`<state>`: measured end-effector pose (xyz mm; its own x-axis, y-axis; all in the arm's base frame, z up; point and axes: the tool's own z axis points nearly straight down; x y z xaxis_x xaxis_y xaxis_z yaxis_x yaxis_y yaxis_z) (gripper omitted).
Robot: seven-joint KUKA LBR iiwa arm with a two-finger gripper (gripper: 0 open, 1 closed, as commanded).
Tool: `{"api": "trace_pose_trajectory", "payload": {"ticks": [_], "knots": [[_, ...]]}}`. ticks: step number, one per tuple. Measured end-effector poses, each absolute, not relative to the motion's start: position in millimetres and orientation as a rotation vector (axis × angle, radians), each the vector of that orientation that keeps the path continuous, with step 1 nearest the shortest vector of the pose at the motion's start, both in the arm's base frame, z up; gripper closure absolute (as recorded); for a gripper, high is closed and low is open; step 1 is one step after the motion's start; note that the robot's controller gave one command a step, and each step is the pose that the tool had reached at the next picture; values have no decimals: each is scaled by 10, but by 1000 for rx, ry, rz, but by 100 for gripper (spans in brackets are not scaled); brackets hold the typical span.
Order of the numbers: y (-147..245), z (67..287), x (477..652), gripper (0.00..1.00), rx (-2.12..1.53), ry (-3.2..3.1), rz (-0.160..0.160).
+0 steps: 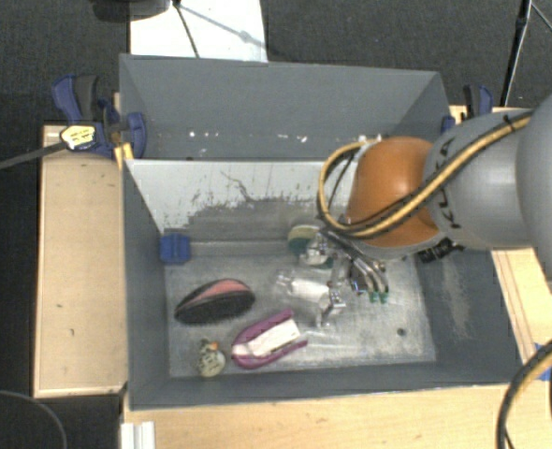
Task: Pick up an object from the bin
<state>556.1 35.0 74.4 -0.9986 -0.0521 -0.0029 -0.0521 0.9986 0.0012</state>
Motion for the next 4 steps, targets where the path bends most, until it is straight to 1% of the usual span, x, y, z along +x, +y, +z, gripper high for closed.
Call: {"api": "trace_pose_trajectory", "payload": {"ticks": [2, 3, 4], "knots": [[356, 763, 5566, 0, -72, 3137, 2], [335, 744, 5575, 0, 62, 3138, 14], [307, 762, 5614, 100, 68, 3123, 8]]}}
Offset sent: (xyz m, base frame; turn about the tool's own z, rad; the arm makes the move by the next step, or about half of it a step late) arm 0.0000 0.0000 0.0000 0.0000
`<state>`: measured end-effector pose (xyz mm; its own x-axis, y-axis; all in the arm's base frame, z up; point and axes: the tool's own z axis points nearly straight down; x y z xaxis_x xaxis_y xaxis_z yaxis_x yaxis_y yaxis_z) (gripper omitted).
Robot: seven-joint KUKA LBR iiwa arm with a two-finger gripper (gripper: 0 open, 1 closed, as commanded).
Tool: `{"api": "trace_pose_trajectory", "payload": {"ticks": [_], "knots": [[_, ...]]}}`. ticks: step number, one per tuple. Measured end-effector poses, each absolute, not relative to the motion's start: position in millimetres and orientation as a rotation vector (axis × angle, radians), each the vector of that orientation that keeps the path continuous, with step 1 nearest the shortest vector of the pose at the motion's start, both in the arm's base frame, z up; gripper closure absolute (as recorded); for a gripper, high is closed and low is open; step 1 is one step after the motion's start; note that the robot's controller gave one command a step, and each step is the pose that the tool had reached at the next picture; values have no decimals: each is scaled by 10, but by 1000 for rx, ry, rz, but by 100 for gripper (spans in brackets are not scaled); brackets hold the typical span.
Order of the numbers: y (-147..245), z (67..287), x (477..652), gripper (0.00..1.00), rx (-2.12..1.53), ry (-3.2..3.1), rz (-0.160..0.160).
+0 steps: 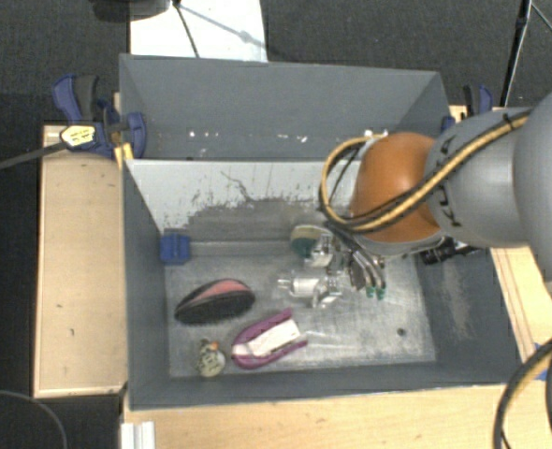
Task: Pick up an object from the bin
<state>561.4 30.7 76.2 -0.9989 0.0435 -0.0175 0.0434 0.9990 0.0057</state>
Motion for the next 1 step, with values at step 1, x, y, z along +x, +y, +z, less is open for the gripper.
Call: {"api": "trace_pose_trajectory", "payload": {"ticks": [1], "knots": [[309, 1887, 5636, 100, 62, 3131, 2]]}}
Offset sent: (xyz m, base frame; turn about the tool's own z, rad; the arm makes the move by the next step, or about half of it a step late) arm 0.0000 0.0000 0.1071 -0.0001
